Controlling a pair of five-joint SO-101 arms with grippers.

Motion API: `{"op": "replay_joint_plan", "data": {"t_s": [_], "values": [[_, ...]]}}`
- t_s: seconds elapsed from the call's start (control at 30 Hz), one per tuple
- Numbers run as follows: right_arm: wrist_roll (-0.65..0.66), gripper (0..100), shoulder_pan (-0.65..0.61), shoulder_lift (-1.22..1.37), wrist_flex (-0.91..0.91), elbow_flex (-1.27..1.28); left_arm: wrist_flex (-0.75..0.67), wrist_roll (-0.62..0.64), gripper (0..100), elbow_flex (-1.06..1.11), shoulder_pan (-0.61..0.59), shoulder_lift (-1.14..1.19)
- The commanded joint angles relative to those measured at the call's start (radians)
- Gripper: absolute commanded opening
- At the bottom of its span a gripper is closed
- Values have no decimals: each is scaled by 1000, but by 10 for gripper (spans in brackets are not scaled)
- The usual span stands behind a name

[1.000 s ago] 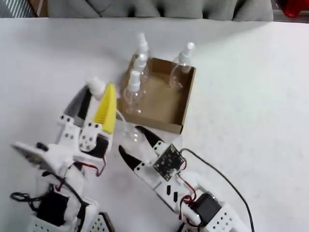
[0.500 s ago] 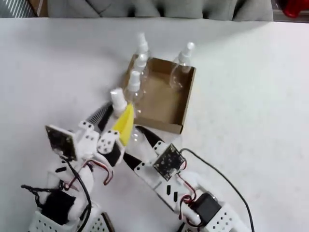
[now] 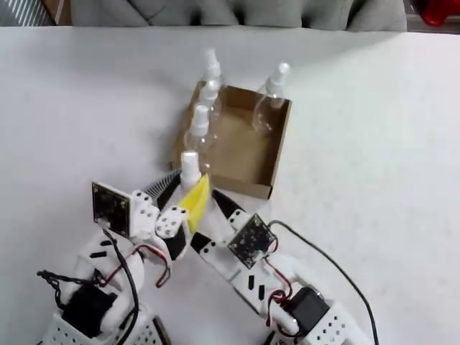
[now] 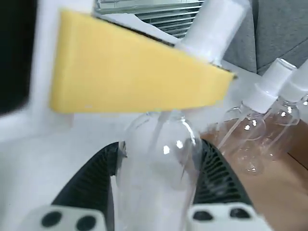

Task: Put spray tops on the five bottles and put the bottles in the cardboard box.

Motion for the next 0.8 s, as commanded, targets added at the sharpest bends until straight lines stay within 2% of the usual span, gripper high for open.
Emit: {"op": "replay_joint_plan", "data": {"t_s": [0.0, 0.37, 0.47, 0.67, 0.77], "values": [[11, 16, -2, -12, -5, 6, 17, 0, 24, -37, 25, 5], [3, 16, 65, -13, -35, 2, 137, 0, 33, -107, 24, 5], [3, 16, 65, -13, -35, 2, 163, 0, 110, -100, 24, 5], [3, 16, 65, -13, -30, 3, 186, 8, 339, -48, 24, 5], [3, 16, 65, -13, -28, 3, 184, 8, 378, -46, 18, 5]]}}
